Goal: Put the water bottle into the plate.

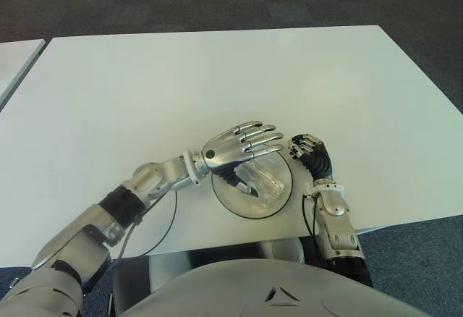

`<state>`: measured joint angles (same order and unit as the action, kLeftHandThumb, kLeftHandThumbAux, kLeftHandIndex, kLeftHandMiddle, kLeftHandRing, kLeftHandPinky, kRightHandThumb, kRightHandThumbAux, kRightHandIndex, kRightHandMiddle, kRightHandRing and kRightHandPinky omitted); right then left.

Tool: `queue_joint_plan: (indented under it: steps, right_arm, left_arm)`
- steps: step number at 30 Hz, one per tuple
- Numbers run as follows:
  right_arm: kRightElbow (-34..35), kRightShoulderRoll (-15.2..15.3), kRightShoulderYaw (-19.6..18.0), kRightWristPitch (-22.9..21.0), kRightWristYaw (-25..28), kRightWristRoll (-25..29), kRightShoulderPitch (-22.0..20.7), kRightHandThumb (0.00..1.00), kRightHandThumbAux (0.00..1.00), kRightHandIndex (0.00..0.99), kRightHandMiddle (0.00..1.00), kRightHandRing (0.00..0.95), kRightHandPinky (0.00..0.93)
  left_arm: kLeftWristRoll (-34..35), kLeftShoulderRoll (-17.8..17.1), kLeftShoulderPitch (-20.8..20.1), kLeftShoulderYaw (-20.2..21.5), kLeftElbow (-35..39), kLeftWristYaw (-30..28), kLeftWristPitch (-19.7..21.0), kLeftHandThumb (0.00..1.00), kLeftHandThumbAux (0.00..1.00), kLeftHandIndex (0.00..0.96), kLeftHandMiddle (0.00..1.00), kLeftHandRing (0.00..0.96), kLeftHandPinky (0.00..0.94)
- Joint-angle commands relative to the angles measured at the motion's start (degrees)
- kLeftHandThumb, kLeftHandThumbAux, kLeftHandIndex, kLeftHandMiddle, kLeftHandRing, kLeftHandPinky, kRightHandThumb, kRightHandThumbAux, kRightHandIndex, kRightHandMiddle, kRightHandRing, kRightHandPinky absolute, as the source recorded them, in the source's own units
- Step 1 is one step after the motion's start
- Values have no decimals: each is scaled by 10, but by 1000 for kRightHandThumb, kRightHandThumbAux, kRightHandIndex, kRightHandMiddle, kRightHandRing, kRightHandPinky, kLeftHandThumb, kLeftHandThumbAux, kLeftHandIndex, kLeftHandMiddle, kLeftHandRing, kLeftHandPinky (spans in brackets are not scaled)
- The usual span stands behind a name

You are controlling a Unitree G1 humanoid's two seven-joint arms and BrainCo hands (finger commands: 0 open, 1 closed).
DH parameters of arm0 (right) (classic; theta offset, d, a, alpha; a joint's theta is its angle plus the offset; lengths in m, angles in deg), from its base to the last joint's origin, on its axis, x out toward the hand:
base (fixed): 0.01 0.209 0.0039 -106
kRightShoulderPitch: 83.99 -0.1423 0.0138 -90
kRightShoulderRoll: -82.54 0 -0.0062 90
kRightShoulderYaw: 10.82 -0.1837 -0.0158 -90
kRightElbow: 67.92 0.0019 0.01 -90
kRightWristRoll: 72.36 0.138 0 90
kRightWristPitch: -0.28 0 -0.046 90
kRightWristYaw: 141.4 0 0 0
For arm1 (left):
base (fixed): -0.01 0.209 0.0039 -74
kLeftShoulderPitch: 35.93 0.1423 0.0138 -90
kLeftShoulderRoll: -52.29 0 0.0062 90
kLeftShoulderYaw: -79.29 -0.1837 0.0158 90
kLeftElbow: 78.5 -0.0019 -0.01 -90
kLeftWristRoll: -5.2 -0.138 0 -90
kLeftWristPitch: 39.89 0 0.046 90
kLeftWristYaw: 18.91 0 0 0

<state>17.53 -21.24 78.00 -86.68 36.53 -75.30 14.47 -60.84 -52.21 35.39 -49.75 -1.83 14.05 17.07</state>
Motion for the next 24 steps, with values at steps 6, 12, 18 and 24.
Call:
queue_joint_plan:
  steps: [6, 12, 18, 24]
  right_arm:
    - [-17, 0, 1, -7, 2, 0, 6, 704, 731, 429, 578, 582, 598]
    - [-20, 1, 2, -3, 3, 0, 4, 704, 732, 429, 589, 594, 611]
    - [-24, 2, 1, -3, 4, 0, 2, 704, 731, 430, 595, 604, 620]
    - [-28, 4, -1, 0, 5, 0, -1, 705, 731, 430, 594, 607, 622]
  left_arm:
    - [-18, -3, 15, 13, 11, 20, 29, 212, 219, 0, 0, 0, 0]
    - [-4, -4, 19, 36, 17, 33, 41, 201, 226, 0, 0, 0, 0]
    - [104, 4, 48, 81, 26, -22, 26, 155, 236, 0, 0, 0, 0]
    - [327, 39, 103, 123, 34, -138, 18, 111, 237, 0, 0, 0, 0]
